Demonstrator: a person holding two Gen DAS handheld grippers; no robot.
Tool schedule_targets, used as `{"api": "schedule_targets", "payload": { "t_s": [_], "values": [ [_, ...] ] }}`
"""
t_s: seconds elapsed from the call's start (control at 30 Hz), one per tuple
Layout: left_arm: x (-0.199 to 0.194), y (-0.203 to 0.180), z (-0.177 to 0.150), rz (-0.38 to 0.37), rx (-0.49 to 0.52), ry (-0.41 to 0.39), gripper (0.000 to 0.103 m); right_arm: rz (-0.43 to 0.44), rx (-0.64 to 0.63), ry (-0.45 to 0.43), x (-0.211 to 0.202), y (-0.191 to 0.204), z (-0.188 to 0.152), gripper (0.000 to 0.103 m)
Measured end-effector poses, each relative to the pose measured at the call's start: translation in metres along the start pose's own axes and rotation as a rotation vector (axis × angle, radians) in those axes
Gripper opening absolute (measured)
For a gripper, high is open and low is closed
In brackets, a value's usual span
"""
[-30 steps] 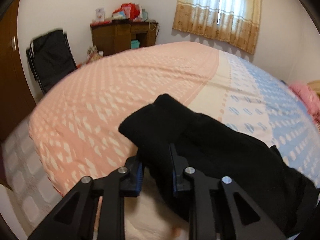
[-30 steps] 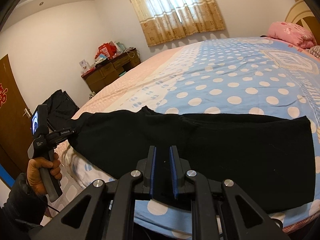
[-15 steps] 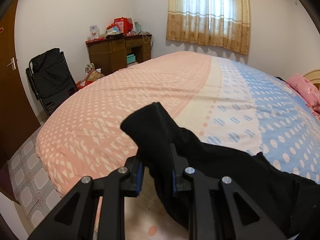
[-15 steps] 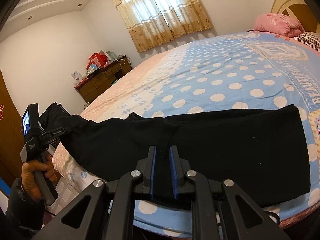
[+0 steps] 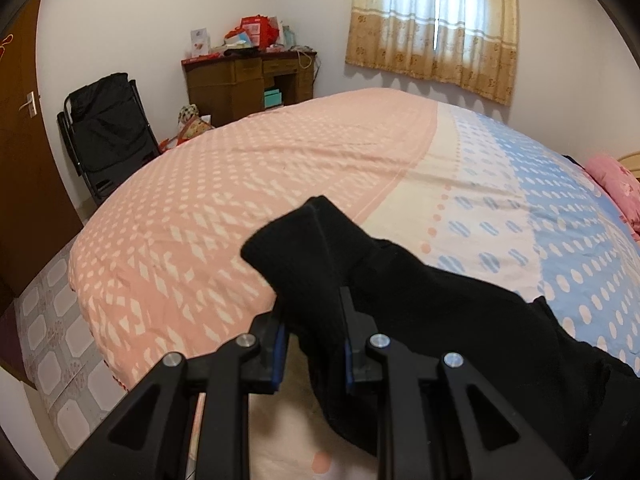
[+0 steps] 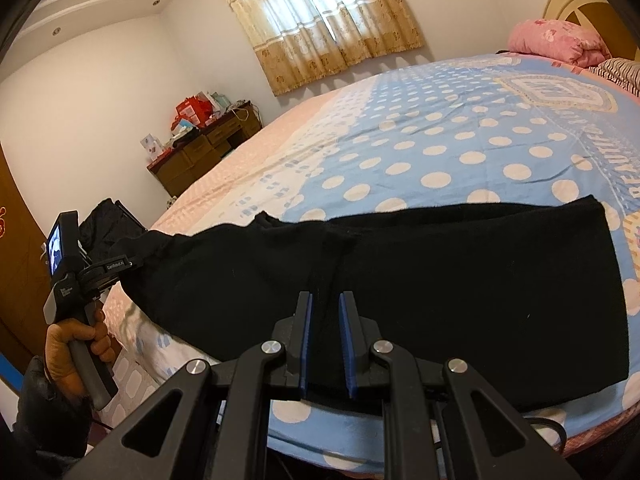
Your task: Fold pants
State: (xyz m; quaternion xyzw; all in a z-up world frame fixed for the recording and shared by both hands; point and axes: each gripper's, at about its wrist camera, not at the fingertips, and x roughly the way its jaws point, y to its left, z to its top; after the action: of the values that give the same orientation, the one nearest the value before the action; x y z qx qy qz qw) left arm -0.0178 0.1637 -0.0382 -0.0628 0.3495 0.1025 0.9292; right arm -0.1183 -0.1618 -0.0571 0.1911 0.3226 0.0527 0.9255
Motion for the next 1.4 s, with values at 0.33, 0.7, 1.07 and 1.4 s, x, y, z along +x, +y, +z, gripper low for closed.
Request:
{"api": "schedule_targets", "payload": {
  "t_s": [0.33, 0.7, 1.07, 1.4],
  "values": [
    [0.006, 0.009, -0.005, -0.004, -0.022, 0.023, 0.022, -0.004, -0.019, 0.019, 0.003, 0.006, -0.002, 0.015],
    [-0.035, -0.002, 0.006, -0.132, 0.002, -0.091, 0.022, -0.033, 0.025, 0.011, 0.003, -0.004, 0.001, 0.015],
    [-0.11, -0.089, -0.011, -0.482, 0.258, -0.254, 0.022, -0.069, 0.134, -0.047, -0.015, -0.034, 0.005, 0.015],
    [-0.138, -0.182, -0.064, -0.777, 0.585, -0.226, 0.022, -0.043, 0.204, -0.101, -0.04, -0.067, 0.012, 0.015]
  ]
}}
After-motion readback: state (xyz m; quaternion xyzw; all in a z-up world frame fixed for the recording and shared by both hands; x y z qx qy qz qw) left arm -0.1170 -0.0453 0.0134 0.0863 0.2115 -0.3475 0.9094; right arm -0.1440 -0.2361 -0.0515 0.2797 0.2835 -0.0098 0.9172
